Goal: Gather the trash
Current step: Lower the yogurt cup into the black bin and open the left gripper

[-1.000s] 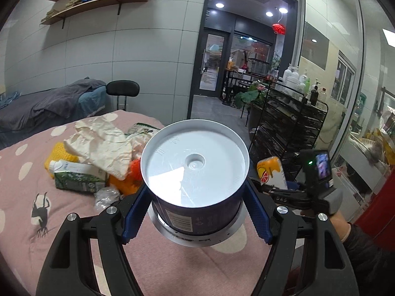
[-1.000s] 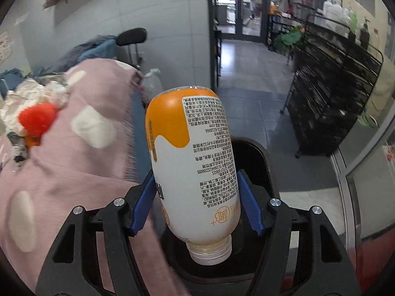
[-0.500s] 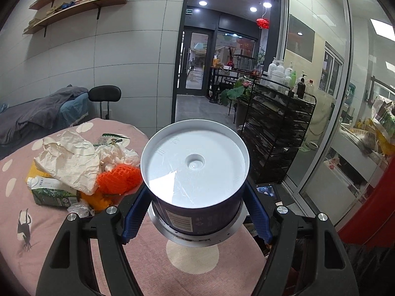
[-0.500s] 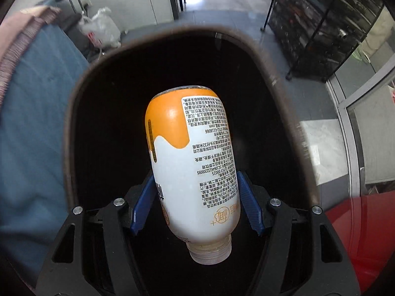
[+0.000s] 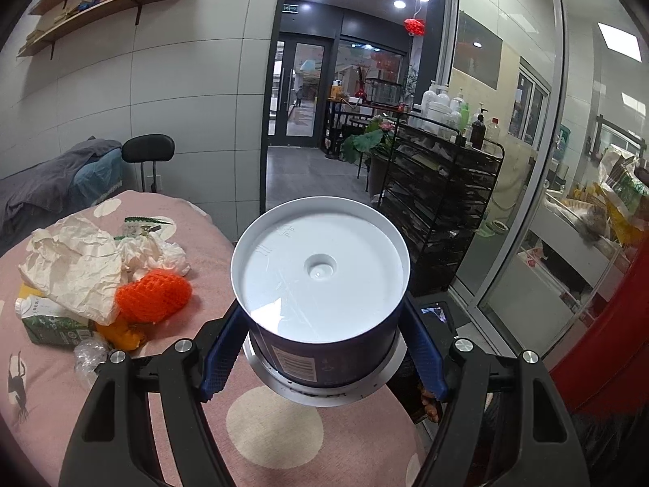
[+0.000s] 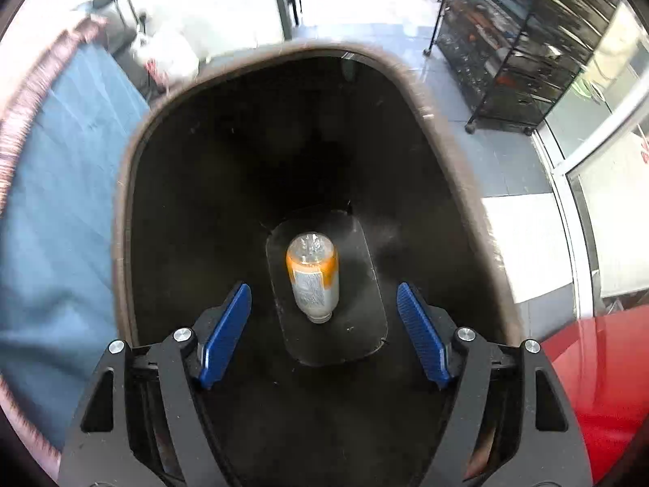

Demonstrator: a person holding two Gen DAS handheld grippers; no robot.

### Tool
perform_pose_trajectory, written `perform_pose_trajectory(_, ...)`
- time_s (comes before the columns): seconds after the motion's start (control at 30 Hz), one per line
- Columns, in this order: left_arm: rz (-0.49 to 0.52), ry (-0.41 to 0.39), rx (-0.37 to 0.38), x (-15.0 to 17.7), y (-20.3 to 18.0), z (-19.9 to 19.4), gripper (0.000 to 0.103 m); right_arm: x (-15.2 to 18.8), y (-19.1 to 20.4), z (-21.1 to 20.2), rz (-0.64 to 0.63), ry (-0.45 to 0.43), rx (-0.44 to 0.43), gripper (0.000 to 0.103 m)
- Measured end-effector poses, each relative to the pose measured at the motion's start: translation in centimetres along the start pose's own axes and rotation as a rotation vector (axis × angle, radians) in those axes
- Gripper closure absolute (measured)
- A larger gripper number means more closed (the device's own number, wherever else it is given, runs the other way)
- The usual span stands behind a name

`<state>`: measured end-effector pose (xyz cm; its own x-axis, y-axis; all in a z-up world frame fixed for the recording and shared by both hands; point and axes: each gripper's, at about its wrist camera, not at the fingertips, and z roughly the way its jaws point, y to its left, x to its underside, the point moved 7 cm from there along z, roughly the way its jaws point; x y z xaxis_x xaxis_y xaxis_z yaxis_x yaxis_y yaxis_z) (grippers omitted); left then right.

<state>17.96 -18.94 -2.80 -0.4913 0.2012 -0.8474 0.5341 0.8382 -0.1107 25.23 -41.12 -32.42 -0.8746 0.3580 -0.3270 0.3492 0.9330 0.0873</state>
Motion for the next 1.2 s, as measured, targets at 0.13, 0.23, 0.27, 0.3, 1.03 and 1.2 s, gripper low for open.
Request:
perform_pose_trajectory(0.13,0.031,0.017,0.054,-0.3,-2.4,1.5,0.031,1.7,-1.6,-2.9,0.041,-0.065,0.006,0.028)
perform_pose_trajectory(0.23,0.049,0.039,0.088,-0.3,-4.2,3.1,0.031,2.9,-2.8,-4.7,0.061,-0.101,0.017,0.028)
perform_pose_trajectory(0.27,0.054,0.048,0.098,-0.3,-4.8,3.8,0.031,3.2,-3.1,-5.4,0.066,-0.116,0.024,0.028)
perform_pose_trajectory(0.3,0.057,0.057,0.106,-0.3,-5.3,4.4,0.031,3.4,-3.5,-5.9,0.070,-0.130,0.034,0.028)
perform_pose_trajectory(1.03,0.137,0.321,0.135,4.1,-10.8,15.8,0.031,6.3,-11.4,-10.5,0.295,-0.229,0.134,0.023)
perform_pose_trajectory(1.2,0.157,0.386,0.102,5.4,-10.8,17.5,0.020,6.4,-11.4,-10.5,0.295,-0.226,0.129,0.022)
